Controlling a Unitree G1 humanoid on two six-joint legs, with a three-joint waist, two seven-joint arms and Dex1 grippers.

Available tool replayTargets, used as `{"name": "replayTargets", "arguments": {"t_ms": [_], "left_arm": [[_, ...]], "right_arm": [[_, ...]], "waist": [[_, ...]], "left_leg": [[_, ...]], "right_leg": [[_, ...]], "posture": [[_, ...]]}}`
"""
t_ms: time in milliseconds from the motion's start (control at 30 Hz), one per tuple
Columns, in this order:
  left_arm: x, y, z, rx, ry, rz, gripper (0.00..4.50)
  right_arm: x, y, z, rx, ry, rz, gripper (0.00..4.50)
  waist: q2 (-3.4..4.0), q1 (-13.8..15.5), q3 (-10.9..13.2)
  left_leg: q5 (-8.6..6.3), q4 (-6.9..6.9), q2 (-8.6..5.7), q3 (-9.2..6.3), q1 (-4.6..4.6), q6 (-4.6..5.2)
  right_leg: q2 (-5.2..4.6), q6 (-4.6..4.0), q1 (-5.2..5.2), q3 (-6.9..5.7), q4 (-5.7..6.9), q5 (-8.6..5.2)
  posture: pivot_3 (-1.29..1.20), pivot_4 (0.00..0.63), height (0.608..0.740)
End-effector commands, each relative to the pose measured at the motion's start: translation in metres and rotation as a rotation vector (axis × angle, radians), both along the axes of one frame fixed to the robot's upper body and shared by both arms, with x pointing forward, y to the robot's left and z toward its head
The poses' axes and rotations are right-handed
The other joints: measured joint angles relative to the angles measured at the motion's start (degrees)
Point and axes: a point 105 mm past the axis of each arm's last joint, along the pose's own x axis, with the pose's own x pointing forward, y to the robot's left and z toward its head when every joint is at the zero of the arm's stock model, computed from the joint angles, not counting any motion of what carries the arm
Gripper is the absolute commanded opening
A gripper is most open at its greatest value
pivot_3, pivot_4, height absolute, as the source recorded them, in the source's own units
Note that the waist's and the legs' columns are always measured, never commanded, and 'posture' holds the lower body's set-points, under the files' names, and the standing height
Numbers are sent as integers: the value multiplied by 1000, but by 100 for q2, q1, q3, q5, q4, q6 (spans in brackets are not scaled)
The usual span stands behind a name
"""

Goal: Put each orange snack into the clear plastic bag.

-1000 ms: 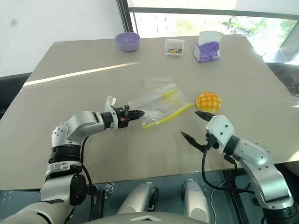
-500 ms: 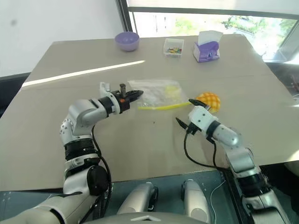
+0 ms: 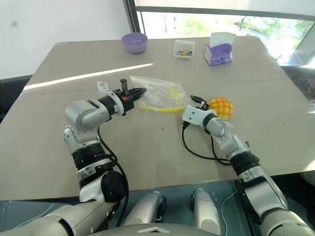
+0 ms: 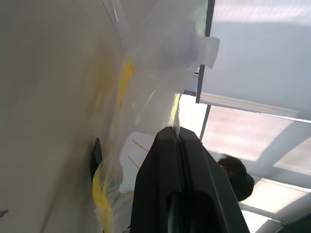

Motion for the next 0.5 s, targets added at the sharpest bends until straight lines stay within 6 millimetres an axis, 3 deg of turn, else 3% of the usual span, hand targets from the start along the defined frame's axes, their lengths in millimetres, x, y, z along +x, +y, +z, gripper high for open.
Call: {"name": "replayTargets", "arguments": {"t_ms": [33,67,100,133,200,400,500], "left_arm": [[-2,0,12,9,-49,3,0],[-2,0,12,8,-49,4,0],[-1,1,13,8,-51,4,0],[-1,2,13,6,-54,4,0],[-1,2,14,2,-59,1,0],[-2,0,12,0,-74,-9,0],[-6,10,5,124,-111,-40,0]], "right_arm": [[2,0,11,14,-38,16,1767],[1,-1,12,15,-38,21,1231],[0,-1,13,18,-42,26,1231],[0,-2,15,22,-45,30,590],[-1,-2,17,21,-48,38,33],[1,-7,24,27,-53,38,33],[3,-14,31,79,-44,13,33]], "waist": [[0,0,0],[0,-1,0],[0,-2,0],[0,-2,0],[0,-2,0],[0,-5,0],[0,-24,1]], "left_leg": [[0,-1,0,-1,0,0],[0,-3,-1,-1,0,0],[0,-3,-1,-2,0,0],[0,-3,-1,-2,0,0],[0,-3,-1,-2,0,0],[0,-4,-2,-3,0,0],[0,-4,-1,-3,1,0]], "right_leg": [[0,0,0,0,-1,0],[0,0,0,-1,-3,0],[0,0,0,-1,-3,0],[0,0,0,-1,-2,0],[1,0,0,-2,-3,0],[2,0,0,-3,-3,0],[3,0,0,-3,-2,0]], "posture": [[0,150,740],[0,150,740],[0,150,740],[0,150,740],[0,150,740],[0,150,740],[0,150,740]]}}
